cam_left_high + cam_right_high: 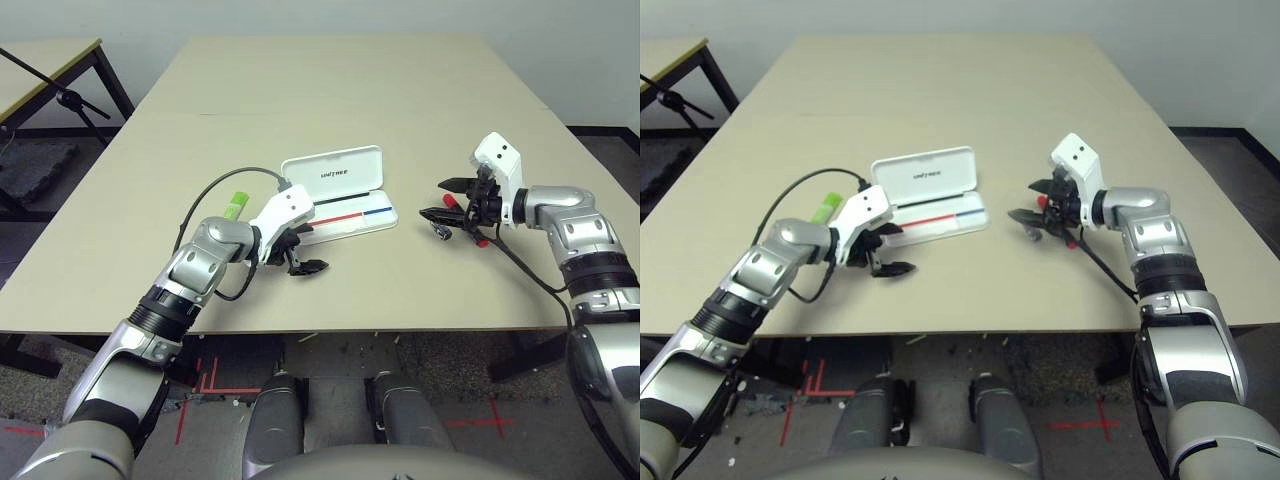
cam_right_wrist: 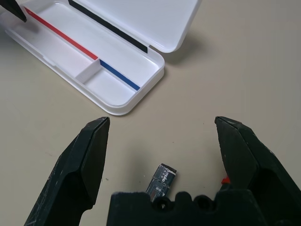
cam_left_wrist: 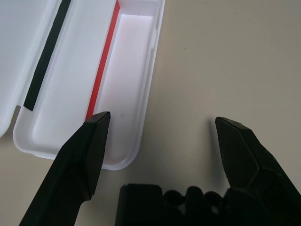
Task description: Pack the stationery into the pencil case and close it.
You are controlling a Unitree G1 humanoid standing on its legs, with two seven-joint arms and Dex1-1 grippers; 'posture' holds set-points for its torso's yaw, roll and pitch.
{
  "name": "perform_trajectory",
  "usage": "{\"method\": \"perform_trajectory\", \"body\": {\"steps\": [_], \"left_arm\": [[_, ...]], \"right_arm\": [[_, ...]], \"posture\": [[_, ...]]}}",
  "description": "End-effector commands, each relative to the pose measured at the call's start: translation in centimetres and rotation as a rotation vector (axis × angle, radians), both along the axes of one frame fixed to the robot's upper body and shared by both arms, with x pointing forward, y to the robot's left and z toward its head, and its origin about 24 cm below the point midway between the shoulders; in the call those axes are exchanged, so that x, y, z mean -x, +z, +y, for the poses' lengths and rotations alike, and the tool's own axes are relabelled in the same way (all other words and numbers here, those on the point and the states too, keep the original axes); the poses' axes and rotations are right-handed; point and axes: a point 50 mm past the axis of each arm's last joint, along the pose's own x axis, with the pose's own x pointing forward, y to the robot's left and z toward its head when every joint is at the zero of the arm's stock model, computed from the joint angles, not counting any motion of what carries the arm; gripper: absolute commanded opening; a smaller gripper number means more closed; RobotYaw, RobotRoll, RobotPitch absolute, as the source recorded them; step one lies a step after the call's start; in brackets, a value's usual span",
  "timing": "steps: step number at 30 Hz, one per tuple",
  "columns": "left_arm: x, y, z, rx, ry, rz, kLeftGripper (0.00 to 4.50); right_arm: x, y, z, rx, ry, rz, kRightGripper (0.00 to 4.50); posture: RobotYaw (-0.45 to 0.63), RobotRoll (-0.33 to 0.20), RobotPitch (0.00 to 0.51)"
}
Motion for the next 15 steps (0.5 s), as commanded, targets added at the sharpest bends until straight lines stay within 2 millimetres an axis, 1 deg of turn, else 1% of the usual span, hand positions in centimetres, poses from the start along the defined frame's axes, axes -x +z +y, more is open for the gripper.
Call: {"method": "perform_trajectory", "body": {"steps": [1, 10, 12, 14, 15], "left_arm": [[-0.27, -0.37, -0.20, -0.039, -0.011, 0.023, 4.50], [-0.63, -0.50, -0.52, -0.060, -0.027, 0.052, 4.50], [-0.67, -0.48, -0.61, -0.052, -0.032, 0.056, 4.14], [-0.70, -0.48, -0.68, -0.049, -0.038, 0.061, 3.60], [-0.73, -0.49, -0.71, -0.048, -0.039, 0.063, 3.22]], "right_arm": [[0.21, -0.17, 0.23, 0.011, 0.009, 0.001, 4.46], [0.24, -0.08, 0.34, 0.010, -0.002, -0.012, 4.46], [0.34, -0.10, 0.27, 0.008, -0.005, -0.011, 4.50], [0.48, -0.10, 0.21, 0.005, -0.006, -0.009, 4.50], [0.54, -0.08, 0.19, 0.003, -0.006, -0.008, 4.50]], "posture": [[-0.03, 0.000, 0.041], [-0.05, 0.000, 0.041], [-0.05, 0.000, 0.041], [-0.06, 0.000, 0.041], [-0.06, 0.000, 0.041]]}}
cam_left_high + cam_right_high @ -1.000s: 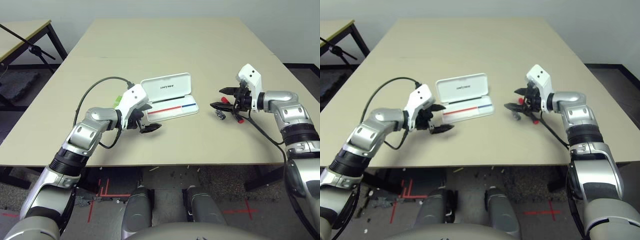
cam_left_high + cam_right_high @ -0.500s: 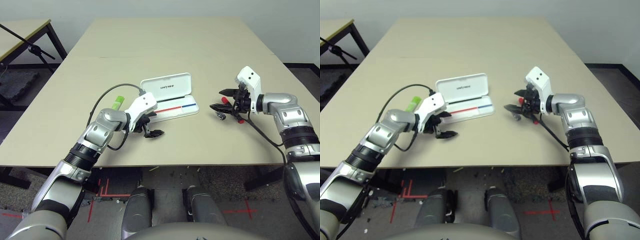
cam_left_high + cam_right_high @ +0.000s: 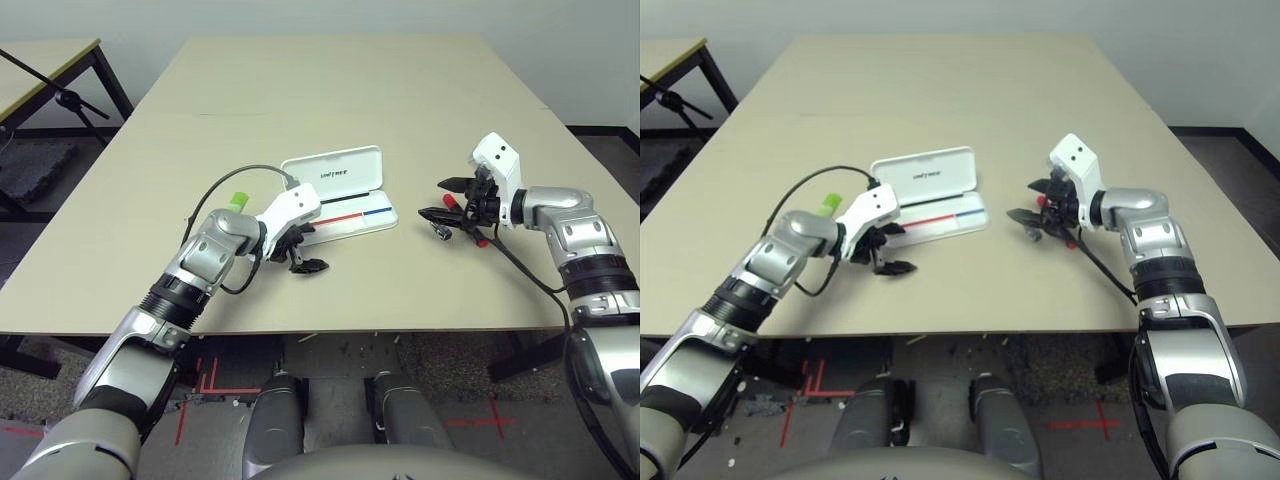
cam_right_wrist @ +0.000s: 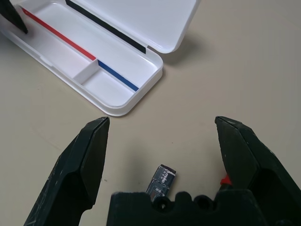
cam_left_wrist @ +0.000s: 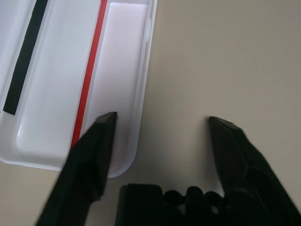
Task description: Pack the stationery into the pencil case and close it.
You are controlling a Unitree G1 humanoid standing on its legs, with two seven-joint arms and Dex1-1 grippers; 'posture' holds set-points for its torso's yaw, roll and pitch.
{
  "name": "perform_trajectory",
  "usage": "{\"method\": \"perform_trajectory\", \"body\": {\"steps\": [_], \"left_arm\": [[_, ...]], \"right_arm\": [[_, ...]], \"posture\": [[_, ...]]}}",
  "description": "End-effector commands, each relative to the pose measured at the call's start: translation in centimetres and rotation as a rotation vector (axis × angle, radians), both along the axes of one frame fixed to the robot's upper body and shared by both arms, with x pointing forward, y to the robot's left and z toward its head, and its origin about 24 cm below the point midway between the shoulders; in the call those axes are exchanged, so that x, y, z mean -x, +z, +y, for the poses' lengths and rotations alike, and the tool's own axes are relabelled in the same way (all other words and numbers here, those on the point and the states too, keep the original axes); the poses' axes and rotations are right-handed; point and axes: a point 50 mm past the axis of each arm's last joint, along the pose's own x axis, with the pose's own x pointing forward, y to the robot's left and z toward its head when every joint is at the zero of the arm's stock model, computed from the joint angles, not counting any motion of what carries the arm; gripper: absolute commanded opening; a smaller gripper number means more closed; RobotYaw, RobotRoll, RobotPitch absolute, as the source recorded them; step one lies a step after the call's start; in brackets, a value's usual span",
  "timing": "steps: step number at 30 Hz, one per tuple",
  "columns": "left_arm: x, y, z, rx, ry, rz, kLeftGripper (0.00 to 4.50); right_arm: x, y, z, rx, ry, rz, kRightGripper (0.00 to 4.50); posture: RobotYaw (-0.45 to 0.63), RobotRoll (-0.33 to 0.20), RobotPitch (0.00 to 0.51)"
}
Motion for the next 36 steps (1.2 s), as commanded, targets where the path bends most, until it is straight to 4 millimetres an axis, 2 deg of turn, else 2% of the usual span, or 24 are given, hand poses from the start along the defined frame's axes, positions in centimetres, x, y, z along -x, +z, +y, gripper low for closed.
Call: {"method": "perform_trajectory", "body": {"steps": [1, 8, 15, 20, 28, 36], "left_arm": [[-0.2, 0.1, -0.2, -0.013, -0.015, 0.004, 2.78], [-0.6, 0.1, 0.0, -0.018, -0.023, 0.002, 0.02], [-0.5, 1.3, 0.8, -0.056, -0.095, -0.064, 0.02], [0.7, 2.3, 1.4, -0.082, -0.214, -0.103, 0.02], [2.0, 2.4, 2.1, -0.088, -0.279, -0.102, 0.02], [3.0, 2.2, 2.4, -0.069, -0.300, -0.085, 0.02]], "right_arm": [[0.4, 0.1, -0.1, -0.010, 0.001, 0.005, 4.50], [0.9, 0.8, -0.3, -0.040, 0.028, 0.027, 4.50], [1.7, 1.1, -0.3, -0.062, 0.074, 0.073, 4.50], [2.0, 1.1, -0.1, -0.061, 0.105, 0.096, 4.50], [2.4, 0.7, 1.0, -0.052, 0.185, 0.147, 4.50], [3.1, 0.2, 1.0, -0.020, 0.228, 0.203, 4.50]], "posture": [[-0.06, 0.000, 0.040], [-0.07, 0.000, 0.039], [-0.06, 0.000, 0.040], [-0.06, 0.000, 0.038], [-0.05, 0.000, 0.038], [-0.04, 0.000, 0.039]]}}
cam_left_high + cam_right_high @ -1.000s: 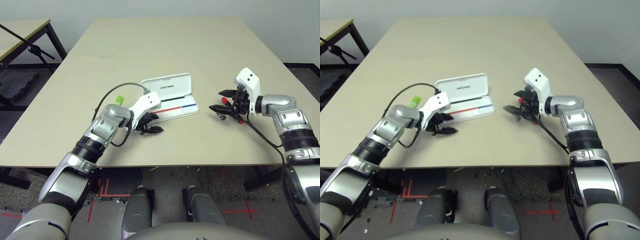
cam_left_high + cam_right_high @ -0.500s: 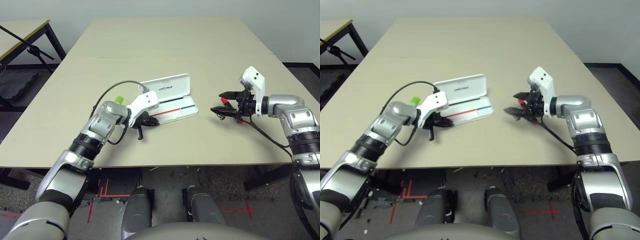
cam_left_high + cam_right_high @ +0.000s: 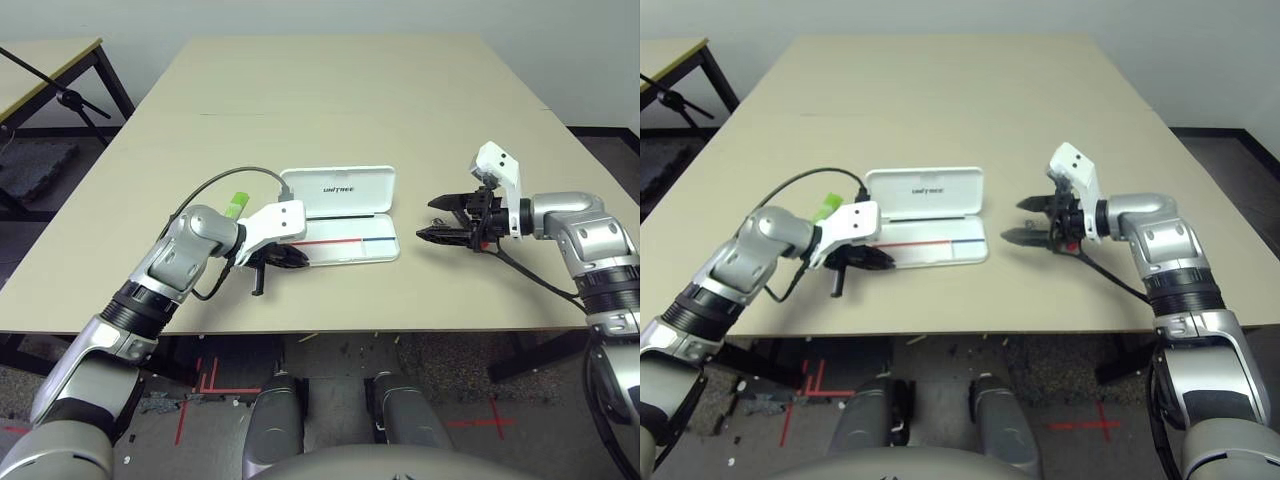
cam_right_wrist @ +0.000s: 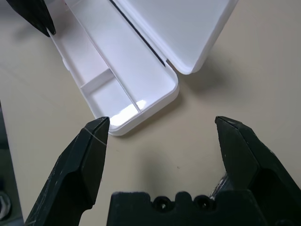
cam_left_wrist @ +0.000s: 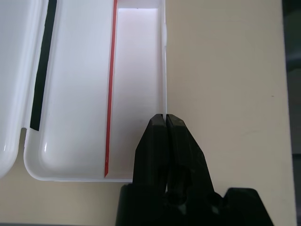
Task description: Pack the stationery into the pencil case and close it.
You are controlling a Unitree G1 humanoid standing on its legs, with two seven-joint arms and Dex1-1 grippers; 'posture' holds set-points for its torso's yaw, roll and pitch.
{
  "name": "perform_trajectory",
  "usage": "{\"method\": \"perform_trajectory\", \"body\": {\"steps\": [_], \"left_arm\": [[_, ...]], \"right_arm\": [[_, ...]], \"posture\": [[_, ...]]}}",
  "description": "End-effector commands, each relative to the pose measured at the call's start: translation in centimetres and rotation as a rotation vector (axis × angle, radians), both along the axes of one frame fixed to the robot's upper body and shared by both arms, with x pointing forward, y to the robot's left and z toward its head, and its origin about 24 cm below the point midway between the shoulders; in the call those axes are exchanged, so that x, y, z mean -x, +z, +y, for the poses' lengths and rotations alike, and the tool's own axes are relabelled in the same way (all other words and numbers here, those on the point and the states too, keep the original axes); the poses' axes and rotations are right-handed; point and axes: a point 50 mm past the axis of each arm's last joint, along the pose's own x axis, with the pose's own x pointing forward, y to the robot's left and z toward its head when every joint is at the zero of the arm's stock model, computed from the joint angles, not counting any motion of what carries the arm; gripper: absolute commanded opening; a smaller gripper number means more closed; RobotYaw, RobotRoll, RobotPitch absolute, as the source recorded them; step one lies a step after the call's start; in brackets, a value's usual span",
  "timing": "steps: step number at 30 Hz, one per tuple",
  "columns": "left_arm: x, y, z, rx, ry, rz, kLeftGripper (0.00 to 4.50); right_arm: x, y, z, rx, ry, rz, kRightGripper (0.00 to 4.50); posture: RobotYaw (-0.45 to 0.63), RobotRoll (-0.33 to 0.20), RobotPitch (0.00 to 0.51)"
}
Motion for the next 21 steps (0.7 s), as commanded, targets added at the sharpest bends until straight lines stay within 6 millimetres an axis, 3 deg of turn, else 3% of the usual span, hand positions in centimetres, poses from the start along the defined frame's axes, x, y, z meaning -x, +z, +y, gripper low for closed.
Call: {"method": "perform_trajectory", "body": {"steps": [1, 21], "left_arm": [[0.2, 0.3, 0.3, 0.008, -0.010, -0.008, 0.02], [0.1, -0.7, 0.8, 0.005, 0.003, 0.010, 0.02]], "right_arm": [[0.4, -0.1, 0.1, 0.019, 0.027, 0.020, 4.50], [0.7, -0.6, 0.3, 0.044, 0.035, 0.027, 4.50]], "posture": [[-0.04, 0.000, 0.039], [-0.05, 0.000, 0.036]]}}
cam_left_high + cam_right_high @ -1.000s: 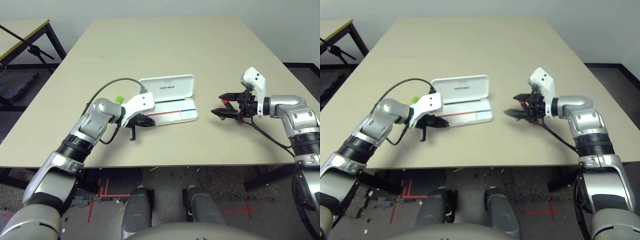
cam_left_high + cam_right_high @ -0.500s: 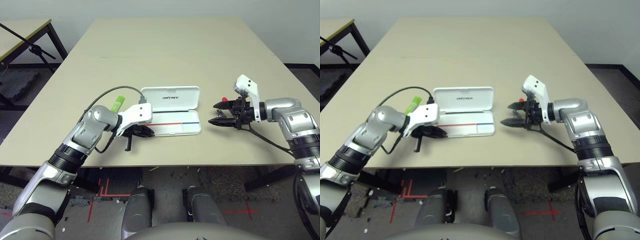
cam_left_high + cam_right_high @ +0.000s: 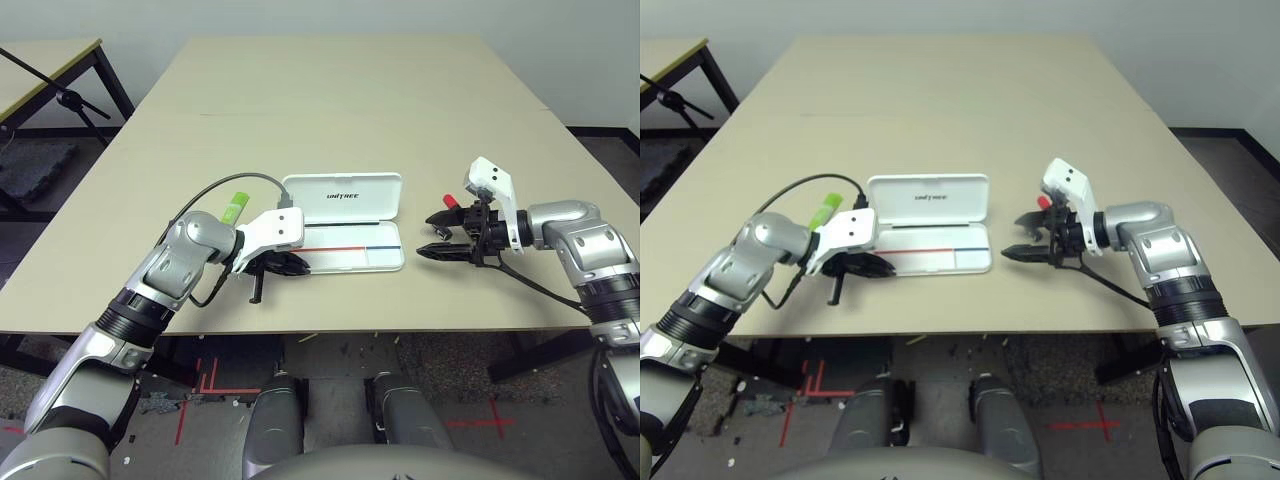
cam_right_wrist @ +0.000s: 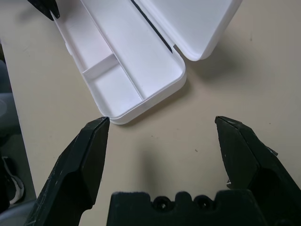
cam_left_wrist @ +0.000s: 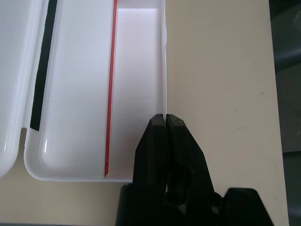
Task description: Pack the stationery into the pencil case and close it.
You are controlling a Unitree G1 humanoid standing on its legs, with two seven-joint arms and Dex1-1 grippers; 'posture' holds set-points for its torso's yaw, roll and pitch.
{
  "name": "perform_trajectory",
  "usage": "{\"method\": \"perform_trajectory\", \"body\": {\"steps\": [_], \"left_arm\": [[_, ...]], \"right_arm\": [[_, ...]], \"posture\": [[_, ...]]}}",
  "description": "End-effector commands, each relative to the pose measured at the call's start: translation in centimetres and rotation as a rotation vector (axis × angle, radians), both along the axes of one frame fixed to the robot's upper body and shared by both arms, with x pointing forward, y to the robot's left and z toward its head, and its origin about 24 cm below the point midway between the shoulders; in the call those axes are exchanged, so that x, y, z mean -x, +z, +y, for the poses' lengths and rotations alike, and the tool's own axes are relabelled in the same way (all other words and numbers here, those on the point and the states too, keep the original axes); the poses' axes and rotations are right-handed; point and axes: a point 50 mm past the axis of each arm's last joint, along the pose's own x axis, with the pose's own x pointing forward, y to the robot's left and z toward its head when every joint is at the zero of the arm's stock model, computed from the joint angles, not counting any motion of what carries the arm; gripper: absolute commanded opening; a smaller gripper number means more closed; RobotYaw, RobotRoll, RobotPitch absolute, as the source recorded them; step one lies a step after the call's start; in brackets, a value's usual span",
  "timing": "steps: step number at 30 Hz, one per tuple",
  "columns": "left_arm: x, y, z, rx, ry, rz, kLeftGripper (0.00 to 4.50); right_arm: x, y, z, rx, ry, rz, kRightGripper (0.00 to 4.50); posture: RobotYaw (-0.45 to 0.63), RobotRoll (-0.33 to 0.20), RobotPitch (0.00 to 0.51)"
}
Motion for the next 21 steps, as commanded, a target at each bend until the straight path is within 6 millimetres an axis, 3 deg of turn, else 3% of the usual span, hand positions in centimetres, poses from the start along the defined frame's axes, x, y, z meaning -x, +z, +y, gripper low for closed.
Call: {"method": "perform_trajectory", "body": {"steps": [1, 4, 16, 21], "left_arm": [[-0.1, -0.4, 0.5, -0.007, 0.014, -0.001, 0.02], [-0.1, -0.6, 0.7, -0.013, 0.017, 0.001, 0.02], [0.1, 0.2, 0.6, 0.003, -0.007, -0.027, 4.49], [0.7, 1.8, 0.3, 0.042, -0.029, -0.043, 4.49]], "right_arm": [[0.0, 0.0, 0.3, 0.017, 0.016, -0.010, 4.50], [0.0, 0.1, 0.4, 0.017, 0.017, -0.013, 4.50], [-0.2, 0.2, 0.5, 0.024, 0.016, -0.027, 4.50], [-0.2, 0.3, 0.5, 0.025, 0.013, -0.029, 4.50]], "posture": [[-0.05, 0.000, 0.035], [-0.05, 0.000, 0.033], [-0.04, 0.000, 0.031], [-0.04, 0.000, 0.035]]}}
